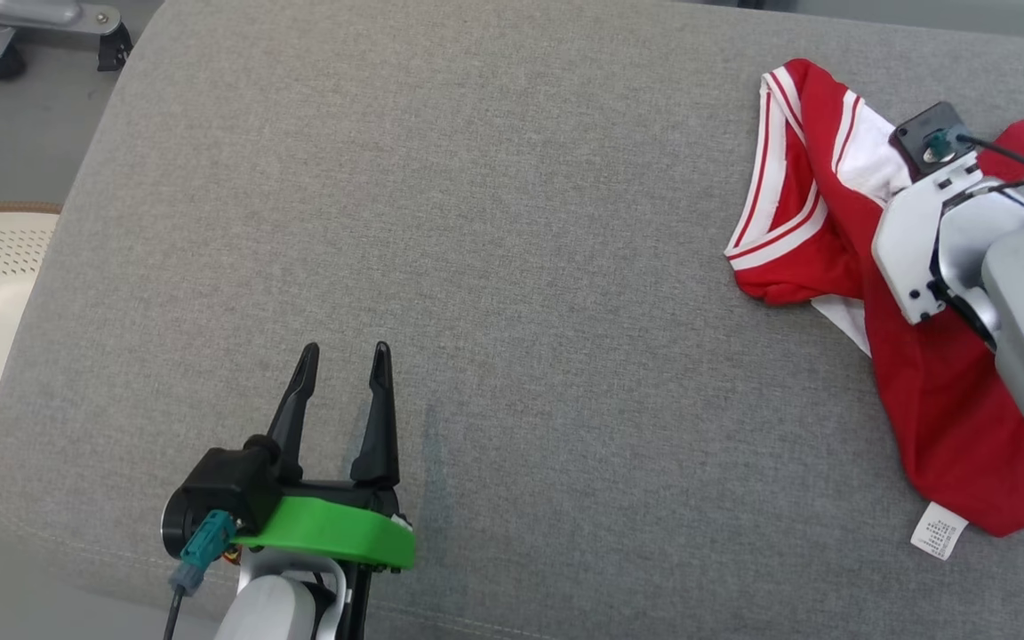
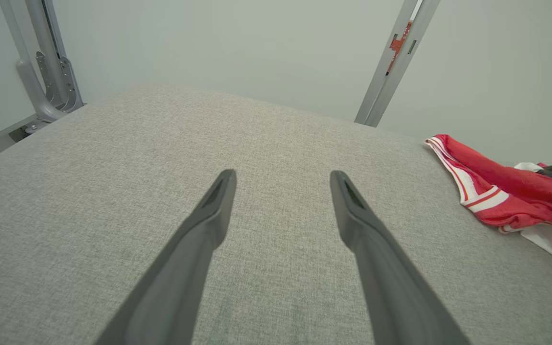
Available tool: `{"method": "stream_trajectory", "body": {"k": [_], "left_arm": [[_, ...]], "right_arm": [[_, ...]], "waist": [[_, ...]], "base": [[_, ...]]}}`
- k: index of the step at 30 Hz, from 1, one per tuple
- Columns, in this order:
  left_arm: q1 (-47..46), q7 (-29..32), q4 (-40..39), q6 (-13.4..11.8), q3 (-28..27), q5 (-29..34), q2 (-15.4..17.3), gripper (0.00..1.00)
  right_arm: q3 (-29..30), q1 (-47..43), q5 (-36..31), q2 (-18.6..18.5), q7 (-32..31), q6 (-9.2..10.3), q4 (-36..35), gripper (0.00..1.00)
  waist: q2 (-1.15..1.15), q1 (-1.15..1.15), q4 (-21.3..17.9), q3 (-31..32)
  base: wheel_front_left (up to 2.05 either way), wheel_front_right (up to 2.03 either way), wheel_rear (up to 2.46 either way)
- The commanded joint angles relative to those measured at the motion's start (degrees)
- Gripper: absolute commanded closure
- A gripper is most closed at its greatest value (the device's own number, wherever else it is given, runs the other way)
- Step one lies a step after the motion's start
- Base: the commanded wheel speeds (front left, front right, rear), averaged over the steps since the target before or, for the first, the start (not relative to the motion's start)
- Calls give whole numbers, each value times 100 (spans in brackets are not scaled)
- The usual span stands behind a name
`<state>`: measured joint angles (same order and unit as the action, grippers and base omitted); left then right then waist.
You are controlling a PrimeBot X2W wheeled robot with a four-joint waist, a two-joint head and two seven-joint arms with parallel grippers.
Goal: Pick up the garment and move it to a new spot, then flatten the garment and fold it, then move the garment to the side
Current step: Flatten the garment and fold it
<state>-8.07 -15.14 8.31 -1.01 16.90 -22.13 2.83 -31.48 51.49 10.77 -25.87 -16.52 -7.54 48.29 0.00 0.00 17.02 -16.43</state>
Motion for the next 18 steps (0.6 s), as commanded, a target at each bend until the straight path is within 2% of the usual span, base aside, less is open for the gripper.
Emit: {"method": "stream_trajectory", "body": {"k": [1, 8, 12, 18], "left_arm": [[-76, 3, 12, -16, -29, -26, 13, 0], [10, 3, 22, -3, -91, 59, 14, 0], [67, 3, 32, 12, -130, 93, 14, 0], [90, 3, 47, 41, -173, 146, 14, 0]], "right_arm": [[-40, 161, -17, -32, 185, 11, 27, 100], [-215, 419, -271, 287, 1041, 11, -123, 100], [-608, 316, -352, 593, 1397, 11, -460, 100], [-1385, -52, -273, 1011, 1506, 11, -1025, 100]], "waist": [[0, 0, -22, 22], [0, 0, -179, 180], [0, 0, -285, 272], [0, 0, -383, 361]], "base": [[0, 0, 0], [0, 0, 0], [0, 0, 0], [0, 0, 0]]}}
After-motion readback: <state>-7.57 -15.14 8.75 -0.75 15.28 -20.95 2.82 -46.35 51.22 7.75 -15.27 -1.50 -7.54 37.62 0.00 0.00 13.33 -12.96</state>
